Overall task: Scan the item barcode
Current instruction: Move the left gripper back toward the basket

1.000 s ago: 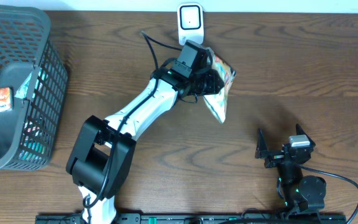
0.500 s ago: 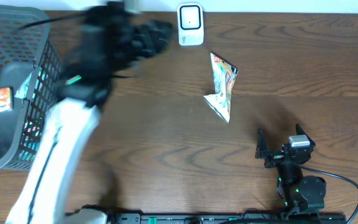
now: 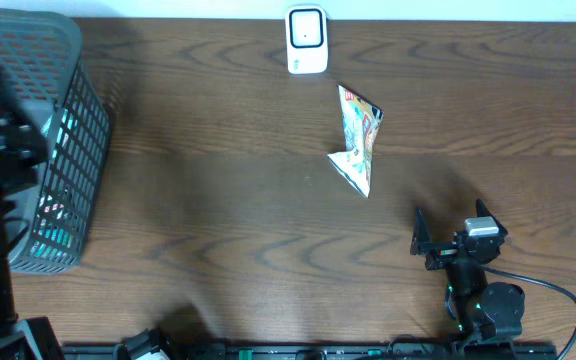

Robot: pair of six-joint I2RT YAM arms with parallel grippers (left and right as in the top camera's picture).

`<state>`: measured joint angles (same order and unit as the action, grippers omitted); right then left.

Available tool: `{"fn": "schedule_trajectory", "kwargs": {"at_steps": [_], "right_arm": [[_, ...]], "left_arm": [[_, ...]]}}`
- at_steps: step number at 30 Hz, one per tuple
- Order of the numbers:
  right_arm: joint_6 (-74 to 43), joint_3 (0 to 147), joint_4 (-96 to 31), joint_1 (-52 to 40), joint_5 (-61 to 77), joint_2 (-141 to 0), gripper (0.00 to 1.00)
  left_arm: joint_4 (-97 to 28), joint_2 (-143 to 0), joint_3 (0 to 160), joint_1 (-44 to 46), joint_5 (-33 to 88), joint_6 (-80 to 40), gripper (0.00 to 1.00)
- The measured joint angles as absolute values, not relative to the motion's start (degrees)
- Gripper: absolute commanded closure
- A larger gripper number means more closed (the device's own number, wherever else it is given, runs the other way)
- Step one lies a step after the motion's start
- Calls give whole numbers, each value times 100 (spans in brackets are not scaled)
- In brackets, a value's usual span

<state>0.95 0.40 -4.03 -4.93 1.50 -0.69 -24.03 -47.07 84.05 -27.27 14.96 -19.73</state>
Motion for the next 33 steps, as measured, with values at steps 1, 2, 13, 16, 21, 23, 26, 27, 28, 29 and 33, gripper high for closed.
{"fn": "schedule_trajectory", "kwargs": {"at_steps": [1,2,13,16,21,23,26,27,28,29,33], "right_arm": [[95,40,-403,-493,148,-69,1],[95,40,-403,-493,150,-69,1],[95,40,-403,-493,150,-69,1],[95,40,-403,-493,150,-69,1],[95,40,-403,-493,150,-69,1],[95,40,-403,-493,150,-69,1],[95,40,-403,-493,150,-69,1],[95,40,-403,-493,150,-69,1],[95,40,-403,-493,150,-69,1],[95,40,-403,-493,150,-69,1],[95,40,-403,-493,150,-69,1]], "left_arm": [[-2512,-4718,8405,-2781,1282,-1874,13],[-2668,-4775,8403,-2803,1024,-1754,13],[-3288,-6298,8396,-2888,-849,-478,1],[-3446,-6663,8390,-3100,-1096,-395,1],[-3966,-7244,8392,-3699,-1238,-301,1],[-4202,-7596,8392,-4007,-1037,-287,1],[-4536,-8099,8390,-4456,-399,-283,1],[-4602,-8208,8388,-4530,-263,-279,1],[-4692,-8350,8385,-4639,-67,-274,1],[-4807,-8468,8388,-4705,64,-274,1],[-5288,-8978,8383,-4801,408,-272,0]]}}
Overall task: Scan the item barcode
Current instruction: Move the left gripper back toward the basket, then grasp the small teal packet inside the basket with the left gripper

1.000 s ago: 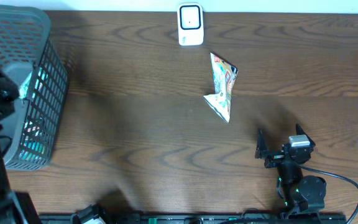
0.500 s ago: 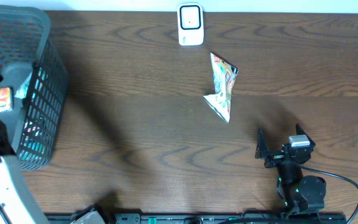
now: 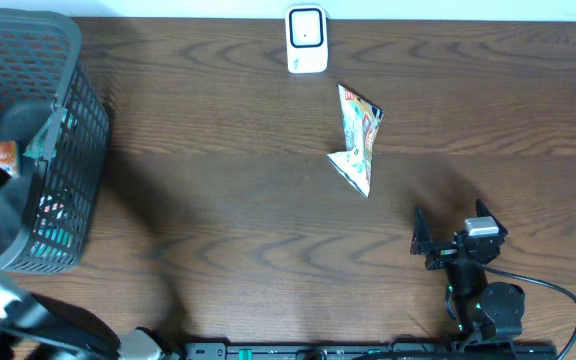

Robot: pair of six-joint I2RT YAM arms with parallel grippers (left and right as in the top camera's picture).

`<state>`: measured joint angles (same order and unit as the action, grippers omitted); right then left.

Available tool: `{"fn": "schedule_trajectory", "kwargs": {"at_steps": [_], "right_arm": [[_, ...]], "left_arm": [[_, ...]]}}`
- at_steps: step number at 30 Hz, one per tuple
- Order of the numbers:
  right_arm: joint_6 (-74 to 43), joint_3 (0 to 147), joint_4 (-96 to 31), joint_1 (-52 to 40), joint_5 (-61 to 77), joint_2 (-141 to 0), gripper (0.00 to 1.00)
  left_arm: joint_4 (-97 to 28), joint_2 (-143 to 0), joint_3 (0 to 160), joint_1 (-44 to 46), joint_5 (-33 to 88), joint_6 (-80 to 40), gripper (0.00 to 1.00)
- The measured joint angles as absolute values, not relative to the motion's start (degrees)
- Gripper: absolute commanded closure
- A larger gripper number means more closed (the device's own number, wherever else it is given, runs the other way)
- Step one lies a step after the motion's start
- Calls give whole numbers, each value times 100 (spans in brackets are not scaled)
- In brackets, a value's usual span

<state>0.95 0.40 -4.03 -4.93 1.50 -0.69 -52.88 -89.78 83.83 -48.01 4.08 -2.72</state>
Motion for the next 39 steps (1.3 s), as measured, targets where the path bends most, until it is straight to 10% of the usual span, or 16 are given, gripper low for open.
{"fn": "schedule_trajectory", "kwargs": {"at_steps": [16,32,39], "right_arm": [[95,40,-403,-493,150,-69,1],[95,40,-403,-493,150,-69,1],[95,40,-403,-493,150,-69,1]], "left_arm": [[-5922,-9907,7996,-4797,607,32,1],[-5992,-10313,7540,-4790,270,-2248,1],[-5673,-10313,7164,-4790,97,-2471,20]]}}
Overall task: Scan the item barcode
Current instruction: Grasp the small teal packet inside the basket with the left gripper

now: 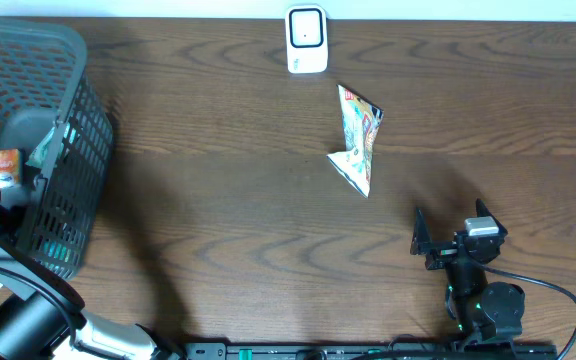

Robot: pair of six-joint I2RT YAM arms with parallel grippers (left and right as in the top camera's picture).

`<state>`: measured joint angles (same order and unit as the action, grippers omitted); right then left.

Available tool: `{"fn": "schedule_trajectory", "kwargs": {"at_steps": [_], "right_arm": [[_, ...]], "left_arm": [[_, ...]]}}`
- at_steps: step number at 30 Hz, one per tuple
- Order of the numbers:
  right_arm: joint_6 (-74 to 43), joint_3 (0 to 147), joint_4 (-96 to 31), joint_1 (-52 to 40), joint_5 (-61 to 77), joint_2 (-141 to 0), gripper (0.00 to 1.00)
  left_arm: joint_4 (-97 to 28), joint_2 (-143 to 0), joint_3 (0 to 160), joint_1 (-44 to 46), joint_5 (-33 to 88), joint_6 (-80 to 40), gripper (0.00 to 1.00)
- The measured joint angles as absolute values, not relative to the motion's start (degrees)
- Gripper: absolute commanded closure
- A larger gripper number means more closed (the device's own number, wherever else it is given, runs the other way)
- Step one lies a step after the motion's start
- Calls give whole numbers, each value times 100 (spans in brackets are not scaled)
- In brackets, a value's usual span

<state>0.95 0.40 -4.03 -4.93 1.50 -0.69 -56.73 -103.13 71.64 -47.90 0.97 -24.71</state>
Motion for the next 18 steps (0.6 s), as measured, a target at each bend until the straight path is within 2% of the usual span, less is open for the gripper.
{"fn": "schedule_trajectory", "kwargs": {"at_steps": [6,8,9,10,13,15,18], "right_arm": [[95,40,-403,-493,150,-69,1],[95,40,-403,-493,150,-69,1],[95,40,-403,-493,150,-69,1],[95,40,-403,-493,150,-69,1],[95,40,-403,-493,150,-69,1],[95,40,-403,-493,150,-69,1],[95,40,-403,-493,150,-69,1]], "left_arm": [[-5365,-10313,7126,-4790,89,-2504,30],[-5214,-10304,7039,-4790,115,-2512,36],[-5190,-10294,7022,-4790,117,-2521,43],[-5109,-10259,6969,-4788,148,-2526,56],[-5054,-10241,6945,-4779,185,-2552,71],[-5054,-10221,6945,-4779,172,-2541,92],[-5041,-10215,6956,-4790,152,-2547,93]]}}
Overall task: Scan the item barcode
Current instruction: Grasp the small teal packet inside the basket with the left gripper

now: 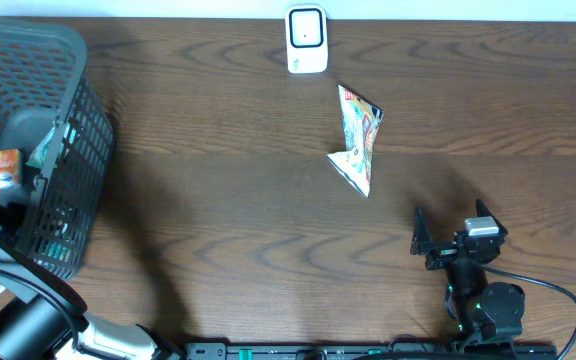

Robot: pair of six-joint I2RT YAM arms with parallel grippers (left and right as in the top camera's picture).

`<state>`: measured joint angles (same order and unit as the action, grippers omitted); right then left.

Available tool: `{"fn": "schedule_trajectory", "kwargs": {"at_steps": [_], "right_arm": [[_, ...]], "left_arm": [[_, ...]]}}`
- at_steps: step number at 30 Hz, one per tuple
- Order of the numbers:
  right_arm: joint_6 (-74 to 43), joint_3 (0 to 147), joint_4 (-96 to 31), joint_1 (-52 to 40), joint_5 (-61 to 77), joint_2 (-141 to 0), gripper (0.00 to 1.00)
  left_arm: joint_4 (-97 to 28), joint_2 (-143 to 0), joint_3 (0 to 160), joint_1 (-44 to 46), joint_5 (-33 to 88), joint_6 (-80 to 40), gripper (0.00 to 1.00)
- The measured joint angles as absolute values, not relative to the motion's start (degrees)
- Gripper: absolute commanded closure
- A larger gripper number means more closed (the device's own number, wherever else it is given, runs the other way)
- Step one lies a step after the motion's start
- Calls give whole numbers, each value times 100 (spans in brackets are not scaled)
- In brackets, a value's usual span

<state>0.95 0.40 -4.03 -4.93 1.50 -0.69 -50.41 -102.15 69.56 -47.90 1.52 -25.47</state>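
Observation:
A white barcode scanner [306, 40] stands at the far edge of the table, in the middle. A colourful crumpled snack packet [356, 142] lies on the wood just in front and to the right of it, with nothing touching it. My right gripper [450, 228] rests near the front right, fingers pointing away from me and apart, empty, well short of the packet. My left arm [23, 318] rises from the front left corner to the near left side of the basket. Its fingers are not clear against the basket.
A grey mesh basket [78, 120] fills the left end of the table. Inside it are an orange packet [3, 165] and other items. A black cable [558, 300] loops beside the right arm's base.
The left arm has shifted very slightly at the front left. The packet, the scanner and the right gripper have not moved.
The left arm stood dark over the left part of the basket. Then it was lower at the left edge and the orange packet showed inside the basket. After that it lay at the front left corner, where it stays. The right arm and snack packet never moved.

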Motion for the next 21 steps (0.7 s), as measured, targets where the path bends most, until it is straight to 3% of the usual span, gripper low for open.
{"fn": "schedule_trajectory", "kwargs": {"at_steps": [7,12,13,14,21], "right_arm": [[95,40,-403,-493,150,-69,1],[95,40,-403,-493,150,-69,1],[95,40,-403,-493,150,-69,1],[95,40,-403,-493,150,-69,1],[95,40,-403,-493,150,-69,1]], "left_arm": [[-5054,-10184,7599,-4801,1229,-2550,93],[-4904,-9299,8219,-4799,1833,-2552,93],[-4877,-9124,8259,-4799,1876,-2552,83],[-4862,-8858,8283,-4799,1918,-2552,48],[-5592,-8543,8250,-4797,1004,-2547,47]]}}
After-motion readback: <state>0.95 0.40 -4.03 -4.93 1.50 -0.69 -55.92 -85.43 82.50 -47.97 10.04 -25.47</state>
